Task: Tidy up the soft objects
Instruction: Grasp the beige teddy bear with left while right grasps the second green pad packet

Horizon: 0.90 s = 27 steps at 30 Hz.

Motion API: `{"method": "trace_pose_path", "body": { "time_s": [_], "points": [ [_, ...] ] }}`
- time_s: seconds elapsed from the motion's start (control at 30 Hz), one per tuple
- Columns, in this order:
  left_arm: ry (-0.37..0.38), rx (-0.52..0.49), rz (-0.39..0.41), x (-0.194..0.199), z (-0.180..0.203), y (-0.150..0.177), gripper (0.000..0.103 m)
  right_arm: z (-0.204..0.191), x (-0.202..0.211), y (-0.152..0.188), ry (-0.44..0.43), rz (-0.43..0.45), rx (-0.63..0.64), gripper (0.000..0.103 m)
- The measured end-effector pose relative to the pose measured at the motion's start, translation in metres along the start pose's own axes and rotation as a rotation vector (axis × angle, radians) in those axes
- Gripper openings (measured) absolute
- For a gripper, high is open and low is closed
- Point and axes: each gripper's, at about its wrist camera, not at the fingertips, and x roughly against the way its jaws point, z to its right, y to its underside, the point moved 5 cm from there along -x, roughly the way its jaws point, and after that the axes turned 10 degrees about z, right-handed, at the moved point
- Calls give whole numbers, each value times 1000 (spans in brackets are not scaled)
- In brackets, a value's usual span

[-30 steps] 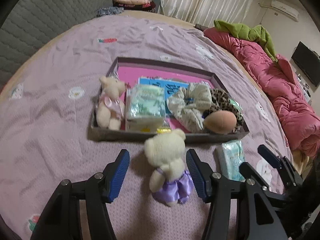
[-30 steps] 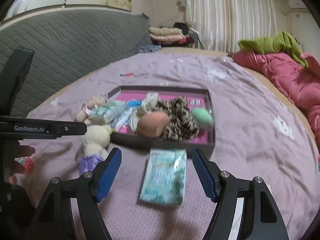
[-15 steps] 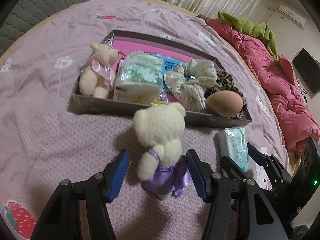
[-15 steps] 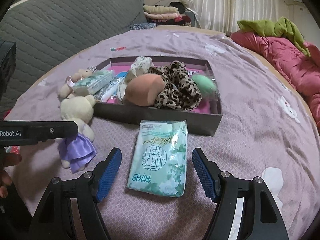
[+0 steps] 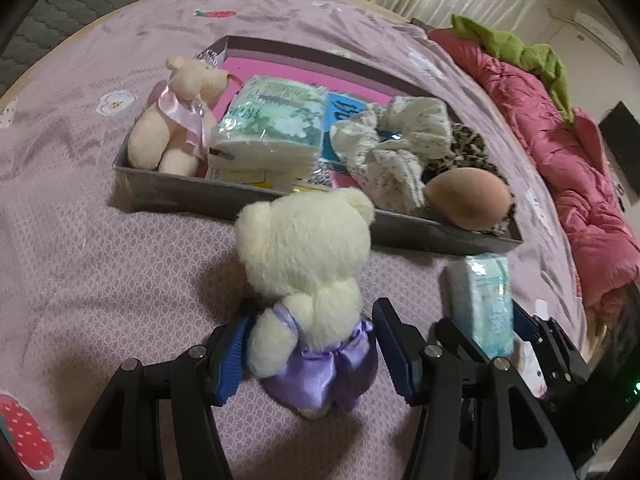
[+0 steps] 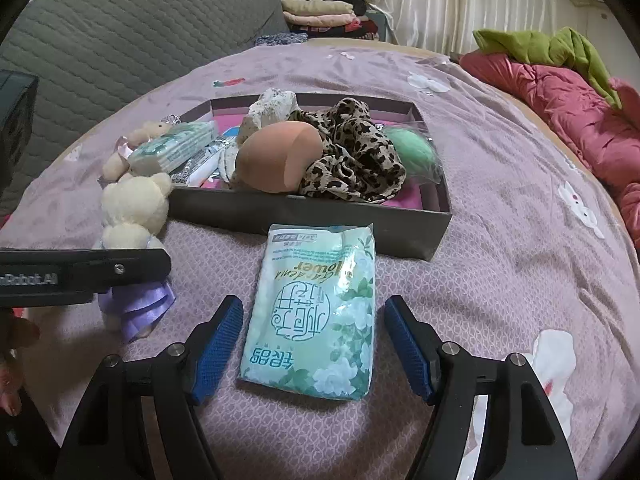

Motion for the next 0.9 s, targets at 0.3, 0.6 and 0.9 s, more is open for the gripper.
{"method": "trace_pose_path", "body": {
  "time_s": [0.3, 0.6, 0.9],
  "points": [
    [-70, -41, 25, -1, 7, 1, 46, 1, 0, -4, -13, 15, 5, 57],
    [-50, -15, 38, 11, 1, 0, 40, -3, 14, -10, -60, 50, 0, 52],
    [10, -14, 85, 43, 7, -10, 40, -6, 45, -25, -67, 147, -17, 52]
  ]
}}
